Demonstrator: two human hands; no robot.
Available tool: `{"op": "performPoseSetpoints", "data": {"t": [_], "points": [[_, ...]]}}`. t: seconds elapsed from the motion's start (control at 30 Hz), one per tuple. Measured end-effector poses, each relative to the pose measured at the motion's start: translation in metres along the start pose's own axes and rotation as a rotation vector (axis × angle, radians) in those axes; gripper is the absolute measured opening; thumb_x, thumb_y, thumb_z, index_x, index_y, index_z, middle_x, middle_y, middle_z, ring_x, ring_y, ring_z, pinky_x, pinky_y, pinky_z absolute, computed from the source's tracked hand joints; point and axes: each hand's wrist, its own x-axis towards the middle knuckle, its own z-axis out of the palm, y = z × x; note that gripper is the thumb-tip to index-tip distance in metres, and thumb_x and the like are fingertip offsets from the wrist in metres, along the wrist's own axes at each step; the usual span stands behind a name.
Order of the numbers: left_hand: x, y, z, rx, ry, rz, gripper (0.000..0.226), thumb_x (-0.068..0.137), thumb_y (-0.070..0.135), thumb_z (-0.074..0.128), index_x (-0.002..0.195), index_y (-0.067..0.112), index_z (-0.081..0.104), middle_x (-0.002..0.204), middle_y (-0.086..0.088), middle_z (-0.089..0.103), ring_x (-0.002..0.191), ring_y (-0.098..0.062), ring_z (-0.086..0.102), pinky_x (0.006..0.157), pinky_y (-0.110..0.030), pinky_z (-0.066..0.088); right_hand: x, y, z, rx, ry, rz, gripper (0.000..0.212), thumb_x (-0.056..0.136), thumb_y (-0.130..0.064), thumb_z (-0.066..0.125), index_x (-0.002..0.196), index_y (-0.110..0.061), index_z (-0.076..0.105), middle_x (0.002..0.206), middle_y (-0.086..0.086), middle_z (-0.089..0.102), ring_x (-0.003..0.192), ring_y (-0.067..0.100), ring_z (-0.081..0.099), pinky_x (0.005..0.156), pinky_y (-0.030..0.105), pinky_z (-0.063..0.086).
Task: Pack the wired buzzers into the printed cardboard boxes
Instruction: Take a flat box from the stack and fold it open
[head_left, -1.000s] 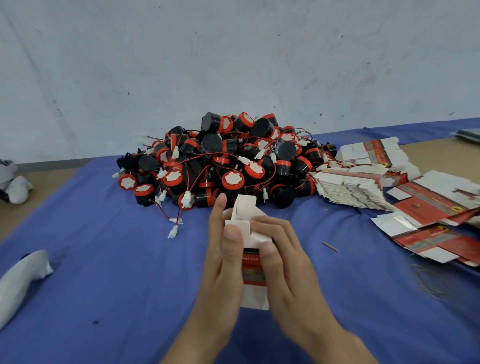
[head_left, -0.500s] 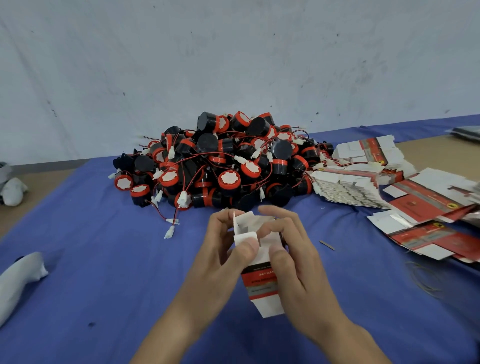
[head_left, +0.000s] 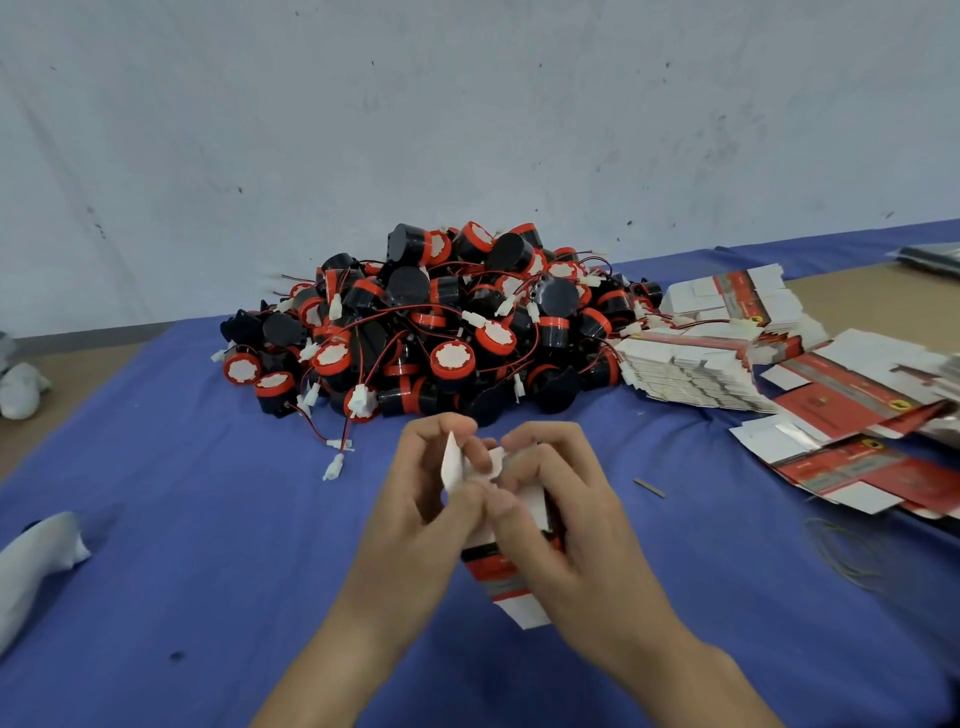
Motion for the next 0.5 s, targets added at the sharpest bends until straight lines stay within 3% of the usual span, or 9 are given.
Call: {"op": "performPoseSetpoints", "data": {"t": [0.03, 0.1, 0.17, 0.23, 0.3, 0.37, 0.43, 0.5], "points": [[-0.002, 0.000, 0.002, 0.053, 0.018, 0.014, 0.028, 0.087, 0.018, 0.052, 0.110, 0.032, 0.057, 0.093, 0.006, 0.061, 0.085, -0.011, 0.065, 0.071, -0.026, 0.056, -0.002, 0.002, 0.000, -0.015, -0.028, 0.004, 0.009, 0.095, -0.047, 0.053, 0.098, -0.039, 0.051, 0.119, -0.020, 0.050, 0.112, 0.017, 0.057, 0.083, 0.029, 0.052], [-0.003, 0.000, 0.007, 0.141, 0.017, 0.031, 0.034, 0.087, 0.020, 0.046, 0.111, 0.043, 0.056, 0.088, 0.011, 0.060, 0.078, -0.005, 0.064, 0.065, -0.025, 0.056, -0.003, 0.003, -0.001, -0.011, -0.063, 0.027, 0.023, 0.090, -0.044, 0.056, 0.110, -0.045, 0.044, 0.116, -0.020, 0.052, 0.104, 0.014, 0.058, 0.078, 0.031, 0.053], [-0.002, -0.001, 0.008, 0.168, 0.000, 0.020, 0.035, 0.089, 0.025, 0.049, 0.115, 0.047, 0.056, 0.092, 0.013, 0.063, 0.082, -0.005, 0.067, 0.067, -0.025, 0.056, -0.002, 0.004, -0.004, -0.042, -0.071, 0.029, 0.029, 0.087, -0.043, 0.053, 0.113, -0.048, 0.042, 0.112, -0.021, 0.053, 0.101, 0.011, 0.058, 0.076, 0.027, 0.052], [0.006, -0.003, 0.007, 0.076, 0.003, -0.059, 0.040, 0.089, 0.033, 0.060, 0.128, 0.042, 0.056, 0.105, 0.010, 0.068, 0.097, -0.009, 0.068, 0.079, -0.030, 0.057, 0.000, 0.006, -0.008, -0.083, -0.048, 0.015, 0.029, 0.086, -0.041, 0.048, 0.112, -0.049, 0.042, 0.110, -0.022, 0.052, 0.101, 0.011, 0.057, 0.075, 0.024, 0.052], [0.014, -0.003, 0.006, -0.168, 0.059, -0.238, 0.051, 0.091, 0.047, 0.062, 0.138, 0.030, 0.057, 0.117, 0.006, 0.069, 0.107, -0.012, 0.067, 0.091, -0.032, 0.054, 0.003, 0.009, -0.013, -0.094, -0.002, 0.050, 0.030, 0.083, -0.041, 0.044, 0.111, -0.048, 0.042, 0.103, -0.019, 0.053, 0.095, 0.010, 0.056, 0.072, 0.019, 0.046], [0.013, 0.000, 0.007, -0.309, 0.034, -0.336, 0.052, 0.085, 0.062, 0.058, 0.126, 0.032, 0.068, 0.123, 0.004, 0.070, 0.107, -0.014, 0.068, 0.085, -0.033, 0.057, 0.004, 0.011, -0.016, -0.096, 0.026, 0.065, 0.029, 0.081, -0.041, 0.042, 0.109, -0.047, 0.042, 0.099, -0.019, 0.052, 0.091, 0.012, 0.056, 0.069, 0.020, 0.044], [0.007, 0.002, 0.010, -0.330, -0.068, -0.398, 0.049, 0.078, 0.061, 0.060, 0.112, 0.030, 0.075, 0.117, -0.003, 0.072, 0.099, -0.021, 0.064, 0.077, -0.032, 0.058, 0.006, 0.011, -0.016, -0.153, 0.033, 0.021, 0.030, 0.080, -0.038, 0.042, 0.109, -0.044, 0.042, 0.104, -0.025, 0.050, 0.096, 0.009, 0.055, 0.074, 0.017, 0.043], [0.005, -0.002, 0.012, -0.354, -0.140, -0.425, 0.047, 0.088, 0.054, 0.056, 0.119, 0.022, 0.071, 0.117, -0.011, 0.071, 0.099, -0.025, 0.066, 0.076, -0.033, 0.058, 0.006, 0.012, -0.014, -0.211, 0.035, -0.030, 0.031, 0.081, -0.036, 0.044, 0.112, -0.042, 0.042, 0.111, -0.032, 0.047, 0.105, 0.005, 0.052, 0.080, 0.011, 0.041]]}}
